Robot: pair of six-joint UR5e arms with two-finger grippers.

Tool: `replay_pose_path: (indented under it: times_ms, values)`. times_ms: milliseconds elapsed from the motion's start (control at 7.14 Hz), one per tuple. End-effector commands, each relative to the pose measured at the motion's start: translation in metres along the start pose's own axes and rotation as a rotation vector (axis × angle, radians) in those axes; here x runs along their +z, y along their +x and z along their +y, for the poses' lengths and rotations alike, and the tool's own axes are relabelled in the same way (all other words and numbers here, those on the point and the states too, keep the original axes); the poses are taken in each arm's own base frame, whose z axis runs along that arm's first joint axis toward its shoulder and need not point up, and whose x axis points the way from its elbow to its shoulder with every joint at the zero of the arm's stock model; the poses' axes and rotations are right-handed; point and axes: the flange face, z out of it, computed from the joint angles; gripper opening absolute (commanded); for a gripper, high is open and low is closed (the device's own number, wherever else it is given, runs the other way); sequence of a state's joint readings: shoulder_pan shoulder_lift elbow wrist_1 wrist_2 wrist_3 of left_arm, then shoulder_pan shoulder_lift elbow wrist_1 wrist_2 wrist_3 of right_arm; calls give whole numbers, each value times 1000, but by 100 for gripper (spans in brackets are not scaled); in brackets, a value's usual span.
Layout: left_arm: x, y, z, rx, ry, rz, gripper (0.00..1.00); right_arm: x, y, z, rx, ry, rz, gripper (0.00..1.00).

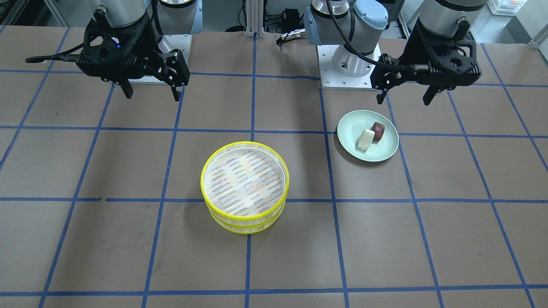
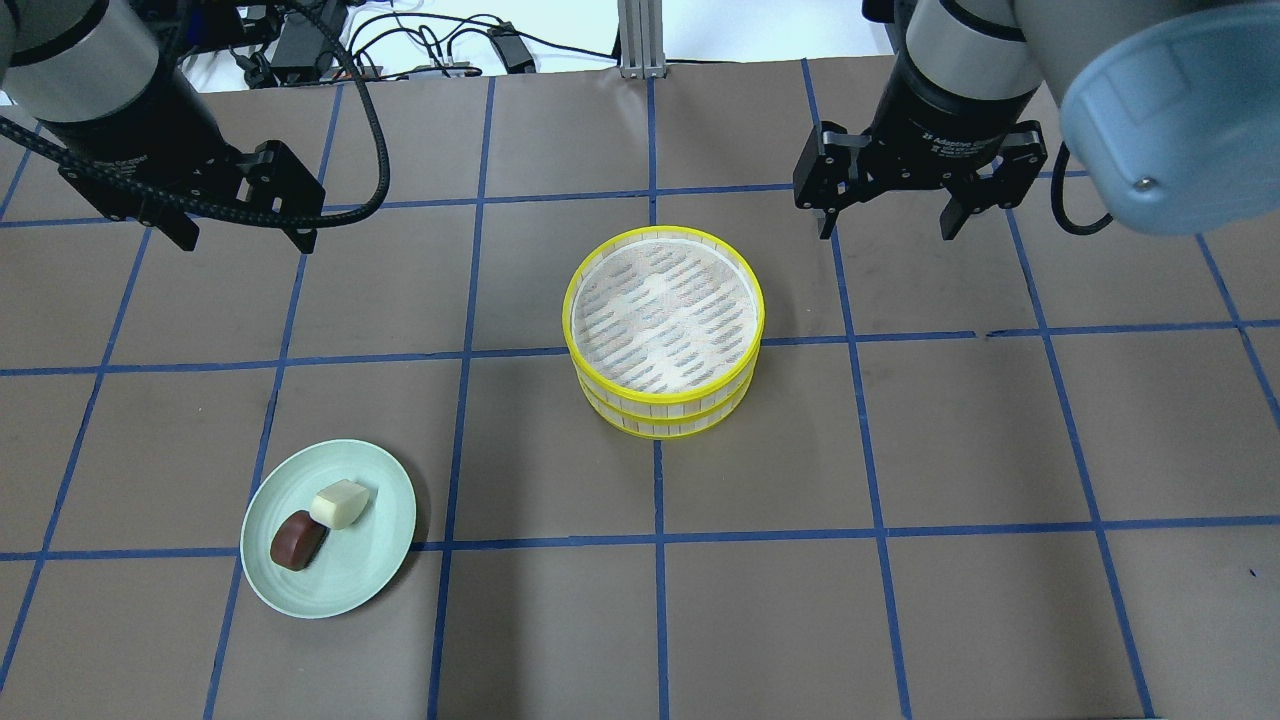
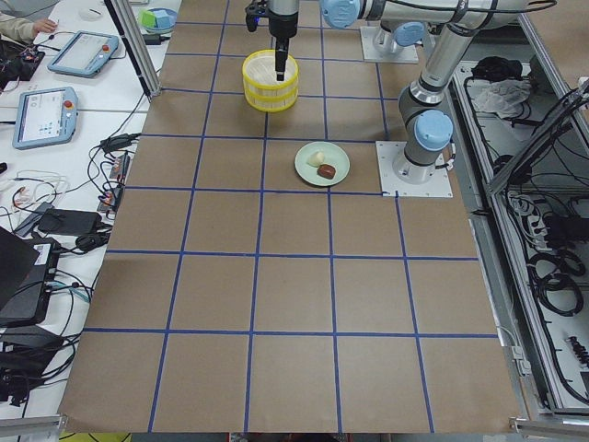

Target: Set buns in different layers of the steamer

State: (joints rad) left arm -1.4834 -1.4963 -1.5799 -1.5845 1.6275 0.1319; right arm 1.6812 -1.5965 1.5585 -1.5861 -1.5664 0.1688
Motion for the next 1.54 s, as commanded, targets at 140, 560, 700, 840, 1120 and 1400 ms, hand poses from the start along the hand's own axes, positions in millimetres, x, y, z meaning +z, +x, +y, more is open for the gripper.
replay_pose_path:
  times_ms: [140,560,700,840,1120,1400]
  values:
    - [4,-6,-2,-10,-5,-1,100,-1,1,1,0,0,6,100]
    - [10,-29,-1,-51,-42,1,100,0,1,0,0,-2,6,100]
    - [23,-35,-4,-63,-59,12,100,0,1,0,1,-2,6,100]
    - [40,-37,-3,-67,-91,17,100,-1,1,1,0,-2,6,100]
    - [51,-40,-1,-71,-112,17,100,1,1,2,-2,-7,9,100]
    - [65,-39,1,-66,-144,27,100,1,1,2,-3,-9,8,100]
